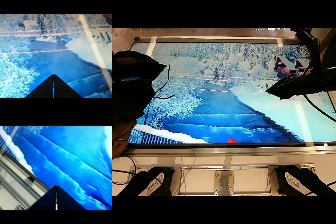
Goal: Fold the clothes and pants, and hang the long-sleeved shirts on hangers.
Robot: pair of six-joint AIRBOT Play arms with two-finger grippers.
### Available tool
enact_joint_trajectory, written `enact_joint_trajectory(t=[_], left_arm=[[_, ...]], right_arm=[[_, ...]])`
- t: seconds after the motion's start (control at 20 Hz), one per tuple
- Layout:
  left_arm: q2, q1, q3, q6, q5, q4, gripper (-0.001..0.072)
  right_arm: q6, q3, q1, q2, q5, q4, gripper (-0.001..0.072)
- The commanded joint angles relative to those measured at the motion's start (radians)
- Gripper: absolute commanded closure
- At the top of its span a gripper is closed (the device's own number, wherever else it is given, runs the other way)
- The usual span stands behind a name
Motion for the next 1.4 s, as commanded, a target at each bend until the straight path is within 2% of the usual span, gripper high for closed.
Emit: enact_joint_trajectory(t=[0.0,0.45,0.55,0.65,0.7,0.75,0.8,0.85,0.95,1.0,1.2,1.3,1.35], left_arm=[[0.002,0.000,-0.002,0.000,0.000,0.000,0.0697],[0.001,0.000,-0.004,0.001,0.001,0.000,0.0697],[-0.009,0.000,-0.004,-0.001,0.068,-0.005,0.0697],[-0.017,0.000,-0.004,0.002,0.051,-0.005,0.0696],[-0.023,0.000,-0.004,0.008,0.075,0.029,0.0655],[-0.031,0.001,-0.003,0.004,0.097,0.127,0.0479],[-0.045,0.003,-0.003,-0.036,0.106,0.285,0.0275],[-0.063,0.015,-0.004,-0.130,0.098,0.497,0.0225],[-0.105,0.084,-0.004,-0.248,0.055,0.828,0.0214],[-0.124,0.152,-0.004,-0.254,0.051,0.900,0.0215],[-0.216,0.499,-0.004,-0.254,0.050,0.819,0.0216],[-0.280,0.649,-0.004,-0.253,0.047,0.692,0.0215],[-0.319,0.709,-0.004,-0.234,0.048,0.616,0.0172]], right_arm=[[0.000,0.000,0.001,0.000,0.000,0.001,0.0688],[0.000,0.000,0.001,0.000,0.000,-0.001,0.0688],[0.000,0.000,0.001,0.000,0.000,-0.001,0.0689],[-0.003,0.000,0.001,0.000,-0.037,-0.001,0.0688],[-0.003,0.001,0.001,0.000,-0.063,-0.002,0.0688],[-0.003,0.001,0.001,0.000,-0.084,-0.003,0.0688],[-0.003,0.001,0.001,0.000,-0.110,-0.003,0.0688],[-0.003,0.001,0.001,0.000,-0.147,-0.002,0.0688],[-0.002,0.001,0.001,0.001,-0.229,0.010,0.0688],[-0.002,0.001,0.001,0.002,-0.243,0.016,0.0688],[0.000,0.001,0.001,0.002,-0.349,0.029,0.0688],[0.001,0.001,0.001,0.002,-0.365,0.047,0.0688],[0.001,0.001,0.001,0.002,-0.373,0.059,0.0688]])
